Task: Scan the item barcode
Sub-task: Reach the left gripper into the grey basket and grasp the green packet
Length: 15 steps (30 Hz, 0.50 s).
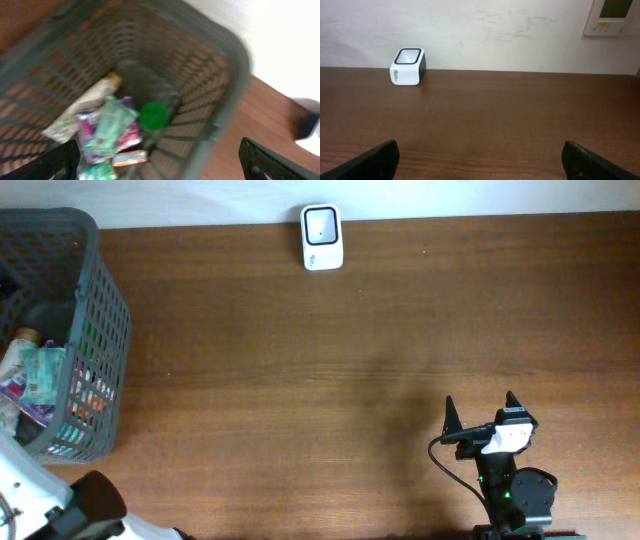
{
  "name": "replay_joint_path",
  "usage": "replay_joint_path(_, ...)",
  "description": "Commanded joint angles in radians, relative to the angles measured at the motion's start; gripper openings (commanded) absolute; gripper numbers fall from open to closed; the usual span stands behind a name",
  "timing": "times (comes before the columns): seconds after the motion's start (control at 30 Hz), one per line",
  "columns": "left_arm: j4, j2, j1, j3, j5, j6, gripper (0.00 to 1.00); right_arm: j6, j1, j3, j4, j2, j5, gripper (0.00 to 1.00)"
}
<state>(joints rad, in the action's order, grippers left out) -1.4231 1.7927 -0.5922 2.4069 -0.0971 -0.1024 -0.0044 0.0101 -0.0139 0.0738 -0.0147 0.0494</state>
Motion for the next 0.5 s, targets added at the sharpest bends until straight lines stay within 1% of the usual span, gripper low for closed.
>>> replay_joint_path(0.0, -0.043, 0.077, -0.035, -0.01, 0.192, 0.004, 0.99, -0.006, -0.011, 0.008, 0.001, 0.007, 0.006, 0.99)
replay_joint_path(0.03, -0.044, 0.093, -0.035, -0.049, 0.215, 0.046, 0.98, -0.006, -0.011, 0.008, 0.001, 0.007, 0.006, 0.99)
replay_joint_path(0.1, 0.002, 0.106, -0.035, -0.177, 0.242, 0.135, 0.89, -0.006, -0.011, 0.008, 0.001, 0.007, 0.006, 0.99)
replay_joint_path(0.2, 0.074, 0.106, -0.035, -0.355, 0.344, 0.161, 0.9, -0.006, -0.011, 0.008, 0.001, 0.007, 0.006, 0.99)
replay_joint_path(0.27, 0.133, 0.106, -0.035, -0.462, 0.359, 0.21, 0.9, -0.006, -0.011, 0.008, 0.001, 0.007, 0.006, 0.99)
replay_joint_path(0.37, 0.309, 0.106, -0.034, -0.687, 0.364, 0.291, 0.89, -0.006, -0.011, 0.008, 0.001, 0.007, 0.006, 0.99)
replay_joint_path(0.4, 0.354, 0.106, -0.034, -0.726, 0.377, 0.292, 0.9, -0.006, -0.011, 0.008, 0.001, 0.007, 0.006, 0.99)
replay_joint_path(0.47, 0.415, 0.106, -0.035, -0.75, 0.378, 0.292, 0.9, -0.006, -0.011, 0.008, 0.001, 0.007, 0.006, 0.99)
